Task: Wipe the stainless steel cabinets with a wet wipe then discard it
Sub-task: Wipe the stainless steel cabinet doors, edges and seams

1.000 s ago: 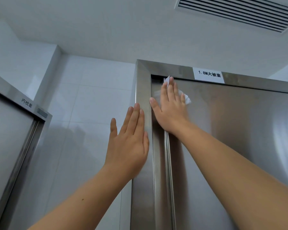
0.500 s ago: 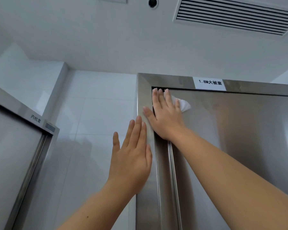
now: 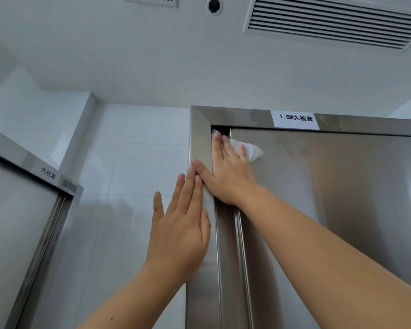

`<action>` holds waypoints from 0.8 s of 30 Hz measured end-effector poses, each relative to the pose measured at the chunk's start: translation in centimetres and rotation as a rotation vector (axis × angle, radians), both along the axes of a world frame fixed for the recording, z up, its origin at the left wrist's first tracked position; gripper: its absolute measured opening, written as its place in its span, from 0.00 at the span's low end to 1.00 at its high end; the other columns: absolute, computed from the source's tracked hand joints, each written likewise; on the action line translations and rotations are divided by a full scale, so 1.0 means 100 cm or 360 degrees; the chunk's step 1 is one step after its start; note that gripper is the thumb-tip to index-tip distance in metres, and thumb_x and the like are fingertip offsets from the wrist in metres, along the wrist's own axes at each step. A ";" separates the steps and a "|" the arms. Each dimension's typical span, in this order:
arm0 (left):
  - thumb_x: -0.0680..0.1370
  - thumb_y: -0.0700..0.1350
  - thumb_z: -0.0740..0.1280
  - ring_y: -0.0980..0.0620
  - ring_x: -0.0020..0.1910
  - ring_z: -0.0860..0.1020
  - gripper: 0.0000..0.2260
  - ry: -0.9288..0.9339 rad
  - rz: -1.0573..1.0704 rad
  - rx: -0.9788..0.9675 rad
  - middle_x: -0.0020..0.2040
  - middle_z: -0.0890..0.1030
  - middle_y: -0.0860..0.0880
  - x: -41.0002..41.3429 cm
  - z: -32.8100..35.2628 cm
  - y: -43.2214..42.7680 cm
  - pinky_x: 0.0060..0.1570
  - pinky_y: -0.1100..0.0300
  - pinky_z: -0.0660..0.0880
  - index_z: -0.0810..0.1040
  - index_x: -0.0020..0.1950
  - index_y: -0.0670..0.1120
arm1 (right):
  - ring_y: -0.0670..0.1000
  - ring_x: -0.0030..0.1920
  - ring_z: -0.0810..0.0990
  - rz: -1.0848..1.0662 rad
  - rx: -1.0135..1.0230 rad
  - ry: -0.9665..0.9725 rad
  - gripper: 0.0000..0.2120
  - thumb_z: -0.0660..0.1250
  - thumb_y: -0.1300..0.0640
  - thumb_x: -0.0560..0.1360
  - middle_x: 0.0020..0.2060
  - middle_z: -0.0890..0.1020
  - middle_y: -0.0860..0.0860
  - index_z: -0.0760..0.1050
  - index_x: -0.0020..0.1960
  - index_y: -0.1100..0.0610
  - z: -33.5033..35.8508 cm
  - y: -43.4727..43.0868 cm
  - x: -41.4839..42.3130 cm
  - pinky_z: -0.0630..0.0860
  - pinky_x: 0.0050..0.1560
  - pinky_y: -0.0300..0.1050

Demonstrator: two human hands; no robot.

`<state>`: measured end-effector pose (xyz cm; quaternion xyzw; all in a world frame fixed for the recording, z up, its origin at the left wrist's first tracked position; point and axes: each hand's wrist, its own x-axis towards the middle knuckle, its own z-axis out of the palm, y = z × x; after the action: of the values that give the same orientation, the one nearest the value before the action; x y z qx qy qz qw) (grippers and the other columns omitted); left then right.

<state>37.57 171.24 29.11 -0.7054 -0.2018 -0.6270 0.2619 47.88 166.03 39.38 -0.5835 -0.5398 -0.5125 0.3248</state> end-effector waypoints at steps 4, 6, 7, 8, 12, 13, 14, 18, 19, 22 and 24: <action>0.72 0.54 0.31 0.58 0.71 0.32 0.26 -0.0023 -0.0022 0.0025 0.71 0.31 0.58 0.000 0.001 -0.001 0.66 0.55 0.29 0.32 0.70 0.53 | 0.48 0.75 0.39 0.0049 -0.0030 0.0042 0.37 0.42 0.37 0.78 0.76 0.42 0.53 0.35 0.74 0.62 0.004 -0.003 -0.003 0.31 0.69 0.48; 0.73 0.53 0.32 0.56 0.72 0.34 0.26 -0.0033 0.0013 0.0051 0.72 0.34 0.57 0.001 0.000 -0.001 0.68 0.53 0.32 0.35 0.72 0.52 | 0.47 0.75 0.39 0.0056 -0.0023 0.0035 0.37 0.41 0.37 0.78 0.76 0.42 0.53 0.35 0.74 0.61 0.000 -0.002 -0.002 0.31 0.69 0.47; 0.74 0.52 0.35 0.53 0.74 0.39 0.27 -0.0036 0.0033 0.0071 0.74 0.39 0.54 0.001 0.000 -0.002 0.68 0.50 0.35 0.40 0.73 0.50 | 0.47 0.74 0.38 0.0050 -0.0019 0.0024 0.37 0.41 0.37 0.78 0.76 0.42 0.52 0.35 0.74 0.61 -0.003 -0.002 -0.001 0.30 0.69 0.47; 0.76 0.51 0.39 0.50 0.74 0.45 0.26 -0.0035 0.0047 0.0084 0.75 0.46 0.52 0.002 -0.001 -0.003 0.69 0.47 0.40 0.46 0.74 0.47 | 0.47 0.74 0.38 0.0040 -0.0016 0.0008 0.37 0.41 0.37 0.77 0.76 0.41 0.52 0.35 0.74 0.61 -0.006 -0.002 0.000 0.30 0.69 0.47; 0.76 0.46 0.47 0.43 0.72 0.60 0.26 -0.0084 0.0078 0.0172 0.73 0.61 0.45 0.003 -0.002 -0.005 0.65 0.39 0.53 0.62 0.72 0.40 | 0.47 0.74 0.38 0.0008 -0.0040 0.0007 0.38 0.40 0.36 0.77 0.76 0.41 0.52 0.34 0.74 0.61 -0.004 -0.003 0.001 0.30 0.69 0.47; 0.76 0.46 0.48 0.42 0.70 0.63 0.25 -0.0097 0.0093 0.0194 0.72 0.64 0.44 0.003 -0.002 -0.005 0.63 0.37 0.57 0.64 0.71 0.39 | 0.47 0.74 0.38 0.0000 -0.0052 0.0020 0.38 0.40 0.36 0.77 0.76 0.41 0.52 0.34 0.74 0.61 0.000 -0.003 -0.001 0.30 0.69 0.48; 0.75 0.45 0.49 0.41 0.69 0.66 0.25 -0.0109 0.0107 0.0215 0.71 0.66 0.43 0.003 -0.003 -0.005 0.61 0.35 0.60 0.67 0.70 0.38 | 0.47 0.74 0.38 -0.0011 -0.0061 0.0033 0.38 0.41 0.36 0.77 0.76 0.41 0.52 0.34 0.74 0.61 0.005 -0.003 -0.002 0.30 0.69 0.48; 0.74 0.45 0.51 0.40 0.67 0.68 0.25 -0.0119 0.0143 0.0239 0.70 0.68 0.41 0.002 -0.017 -0.006 0.57 0.33 0.63 0.69 0.69 0.37 | 0.48 0.75 0.38 -0.0052 -0.0063 0.0031 0.38 0.41 0.36 0.77 0.76 0.41 0.52 0.34 0.74 0.61 0.012 -0.004 -0.003 0.31 0.70 0.49; 0.74 0.45 0.52 0.40 0.67 0.68 0.25 -0.0106 0.0153 0.0238 0.70 0.68 0.42 0.001 -0.022 -0.005 0.57 0.33 0.64 0.69 0.69 0.37 | 0.48 0.75 0.38 -0.0046 -0.0059 0.0015 0.38 0.41 0.36 0.77 0.76 0.41 0.52 0.34 0.74 0.61 0.009 -0.004 -0.002 0.31 0.70 0.49; 0.73 0.45 0.52 0.41 0.67 0.69 0.26 -0.0070 0.0178 0.0242 0.70 0.67 0.42 -0.001 -0.033 -0.003 0.63 0.39 0.65 0.69 0.69 0.38 | 0.47 0.74 0.38 -0.0042 -0.0052 -0.0034 0.39 0.41 0.35 0.76 0.76 0.40 0.52 0.34 0.74 0.61 -0.008 -0.002 0.002 0.30 0.69 0.49; 0.73 0.45 0.53 0.42 0.67 0.69 0.26 -0.0059 0.0176 0.0262 0.70 0.67 0.42 -0.002 -0.037 -0.002 0.65 0.41 0.62 0.69 0.68 0.38 | 0.47 0.74 0.38 -0.0056 -0.0052 -0.0040 0.40 0.40 0.34 0.75 0.76 0.40 0.52 0.34 0.74 0.61 -0.013 -0.001 0.004 0.30 0.69 0.48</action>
<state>37.39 171.05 25.39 -0.6574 -0.1932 -0.6390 0.3495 48.25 165.91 38.11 -0.5916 -0.5419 -0.5165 0.2993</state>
